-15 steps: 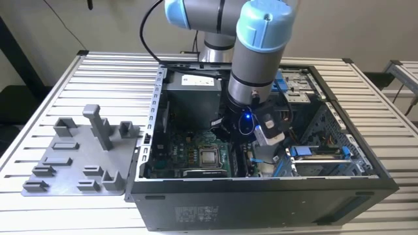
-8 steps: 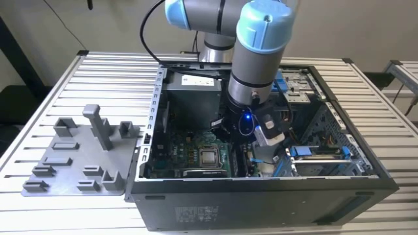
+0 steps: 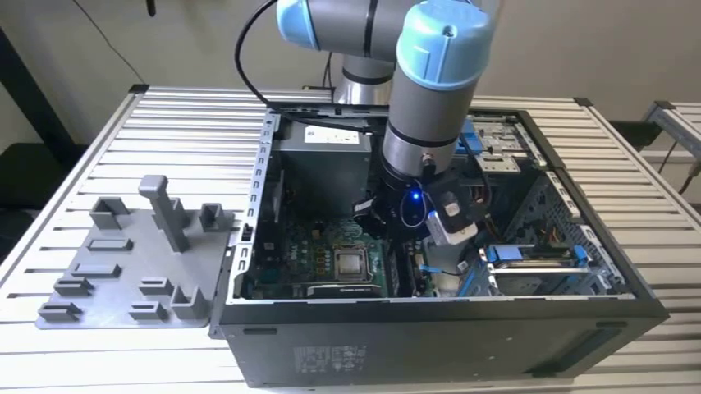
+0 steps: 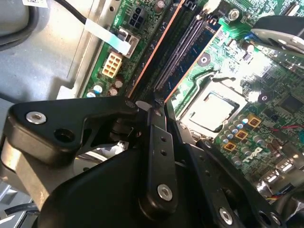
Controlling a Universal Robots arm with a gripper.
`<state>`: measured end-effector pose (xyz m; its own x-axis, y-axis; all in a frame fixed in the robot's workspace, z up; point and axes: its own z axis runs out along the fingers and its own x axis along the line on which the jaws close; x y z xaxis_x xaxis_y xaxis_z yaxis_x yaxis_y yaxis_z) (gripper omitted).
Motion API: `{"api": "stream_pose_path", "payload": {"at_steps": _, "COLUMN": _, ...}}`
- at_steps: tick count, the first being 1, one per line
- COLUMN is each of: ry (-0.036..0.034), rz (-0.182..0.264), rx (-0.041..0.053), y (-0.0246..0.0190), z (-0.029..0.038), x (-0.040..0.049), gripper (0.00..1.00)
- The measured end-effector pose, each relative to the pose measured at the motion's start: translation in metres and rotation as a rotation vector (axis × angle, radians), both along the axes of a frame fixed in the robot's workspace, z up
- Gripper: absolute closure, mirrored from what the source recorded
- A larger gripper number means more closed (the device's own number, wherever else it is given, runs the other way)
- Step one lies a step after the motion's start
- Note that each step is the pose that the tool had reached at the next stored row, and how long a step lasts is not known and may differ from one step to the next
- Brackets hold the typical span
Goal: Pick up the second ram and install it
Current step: 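Insert the second ram into the second slot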
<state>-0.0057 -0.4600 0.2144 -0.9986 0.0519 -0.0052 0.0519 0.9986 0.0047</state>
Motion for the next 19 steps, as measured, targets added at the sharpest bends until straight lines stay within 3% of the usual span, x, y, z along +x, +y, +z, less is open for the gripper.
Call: {"api": "stream_pose_path", "payload": {"at_steps": 19, "ry": 0.0033, "rz": 0.006, "rx": 0.0005, "y": -0.0004, "z": -0.0004, "x": 0.0046, "gripper": 0.85}}
